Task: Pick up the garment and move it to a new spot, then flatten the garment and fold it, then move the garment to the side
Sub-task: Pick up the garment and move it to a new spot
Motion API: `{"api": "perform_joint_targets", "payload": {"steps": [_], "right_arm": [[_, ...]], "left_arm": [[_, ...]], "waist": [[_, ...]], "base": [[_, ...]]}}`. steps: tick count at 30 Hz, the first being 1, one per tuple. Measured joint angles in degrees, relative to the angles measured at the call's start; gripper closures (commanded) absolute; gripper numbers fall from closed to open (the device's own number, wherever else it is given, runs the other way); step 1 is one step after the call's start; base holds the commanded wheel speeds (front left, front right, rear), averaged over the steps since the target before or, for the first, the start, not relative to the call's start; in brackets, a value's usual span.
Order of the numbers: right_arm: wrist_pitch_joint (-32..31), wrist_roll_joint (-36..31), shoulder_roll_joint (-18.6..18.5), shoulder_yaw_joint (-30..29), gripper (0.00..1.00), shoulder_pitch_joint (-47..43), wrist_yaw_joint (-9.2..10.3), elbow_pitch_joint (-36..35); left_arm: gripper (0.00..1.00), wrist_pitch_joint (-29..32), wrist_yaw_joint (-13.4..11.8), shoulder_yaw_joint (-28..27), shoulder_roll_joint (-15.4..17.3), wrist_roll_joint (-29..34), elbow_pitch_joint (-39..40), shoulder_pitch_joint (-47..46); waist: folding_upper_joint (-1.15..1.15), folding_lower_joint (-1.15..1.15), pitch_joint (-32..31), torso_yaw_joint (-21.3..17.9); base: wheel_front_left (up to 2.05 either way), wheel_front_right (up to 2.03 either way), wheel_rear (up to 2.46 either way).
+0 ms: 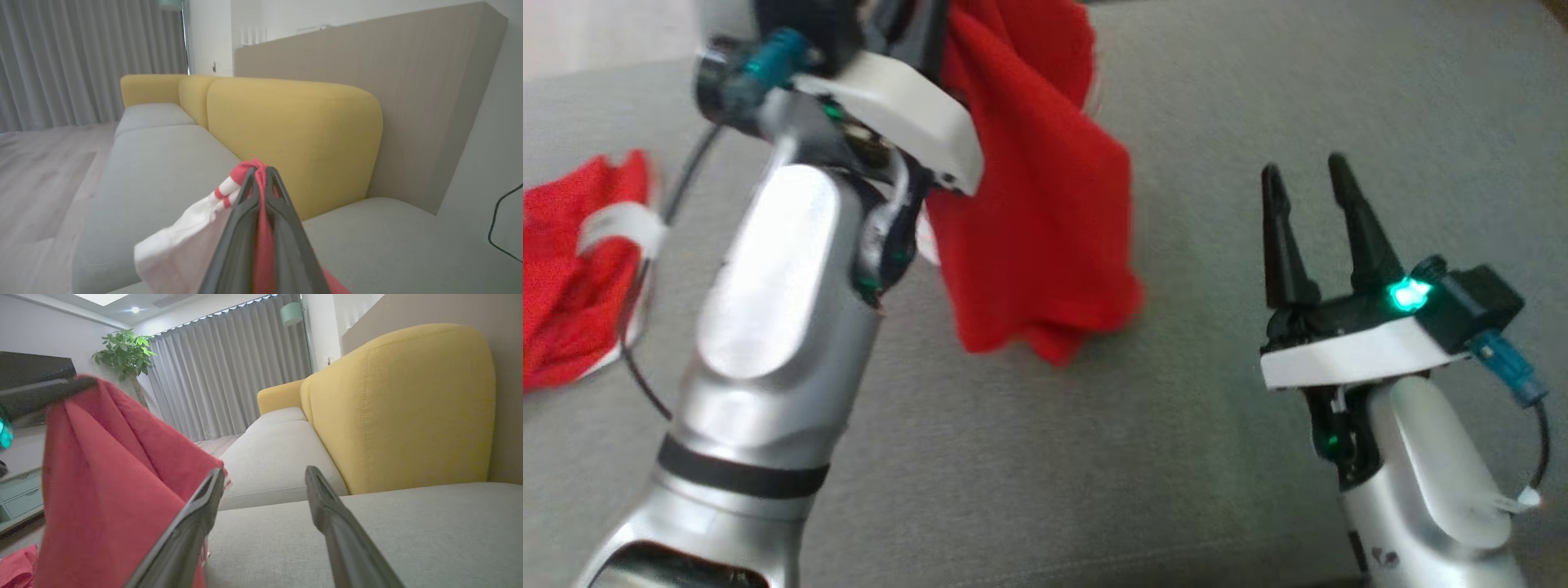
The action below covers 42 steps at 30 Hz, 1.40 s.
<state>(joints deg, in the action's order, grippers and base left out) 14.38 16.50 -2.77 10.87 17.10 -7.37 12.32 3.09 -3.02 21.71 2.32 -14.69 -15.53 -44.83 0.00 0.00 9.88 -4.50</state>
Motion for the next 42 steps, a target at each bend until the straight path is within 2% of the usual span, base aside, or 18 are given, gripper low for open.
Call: {"api": "perform_joint_targets", "payload": {"steps": [3, 4, 5, 11, 15, 18, 23, 29, 35, 42], "right_arm": [[0.00, 0.82, 0.00, 0.03, 0.00, 1.00, 0.00, -1.55], [0.01, 1.13, 0.00, 0.10, 0.00, 1.33, 0.00, -1.88], [0.01, 1.43, 0.00, 0.23, 0.00, 1.59, 0.00, -2.16], [0.01, 2.67, -0.01, 1.35, 0.00, 2.34, 0.00, -2.71], [0.01, 2.67, -0.01, 1.25, 0.00, 2.33, 0.00, -2.70], [0.01, 2.38, 0.00, 0.36, 0.00, 2.31, 0.00, -2.47], [0.01, -0.01, 0.00, -1.72, 0.00, 1.96, 0.00, -1.57], [0.01, -3.57, 0.00, -4.13, 0.00, -0.82, 0.00, 0.02], [-0.01, -5.99, 0.01, -5.19, 0.00, -3.52, 0.00, 1.51], [-0.30, -6.59, 0.04, -6.39, 0.00, -7.23, 0.00, 2.16]], "left_arm": [[1.00, -1.92, -1.43, 2.64, -0.30, -0.85, -4.57, -0.57], [0.62, -2.58, -2.07, 3.83, -0.30, -1.71, -6.10, -0.95], [0.02, -3.18, -2.66, 5.30, -0.26, -3.08, -7.33, -1.50], [0.00, -5.56, -5.34, 15.08, -0.52, -8.76, -13.74, -5.88], [0.00, -7.75, -6.22, 16.64, -0.51, -11.09, -18.55, -7.26], [0.00, -10.48, -6.58, 15.86, -0.47, -11.94, -21.68, -7.85], [0.00, -15.02, -6.54, 12.28, 0.80, -13.91, -23.53, -8.50], [0.00, -17.05, -4.76, 9.75, 5.94, -14.70, -21.31, -5.10], [0.00, -17.38, -4.24, 8.27, 9.59, -14.60, -14.36, 9.45], [0.00, -17.39, -4.98, 3.48, 8.90, -11.49, -3.01, 26.03]], "waist": [[0.00, 0.00, 1.98, -2.68], [0.00, 0.00, 2.61, -3.63], [0.00, 0.00, 3.21, -4.58], [0.00, 0.00, 6.44, -9.36], [0.00, 0.01, 7.99, -10.68], [0.00, 0.01, 8.04, -9.83], [0.00, 0.01, 6.46, -6.21], [0.00, 0.00, 3.46, 0.07], [0.00, 0.00, -0.12, 6.22], [0.00, 0.00, -4.61, 10.92]], "base": [[0.00, 0.00, 0.00], [0.00, 0.00, 0.00], [0.00, 0.00, 0.00], [0.00, 0.00, 0.00], [0.00, 0.00, 0.00], [0.00, 0.00, 0.00], [0.00, 0.00, 0.00], [0.00, 0.00, 0.00], [0.00, 0.00, 0.00], [0.00, 0.00, 0.00]]}}
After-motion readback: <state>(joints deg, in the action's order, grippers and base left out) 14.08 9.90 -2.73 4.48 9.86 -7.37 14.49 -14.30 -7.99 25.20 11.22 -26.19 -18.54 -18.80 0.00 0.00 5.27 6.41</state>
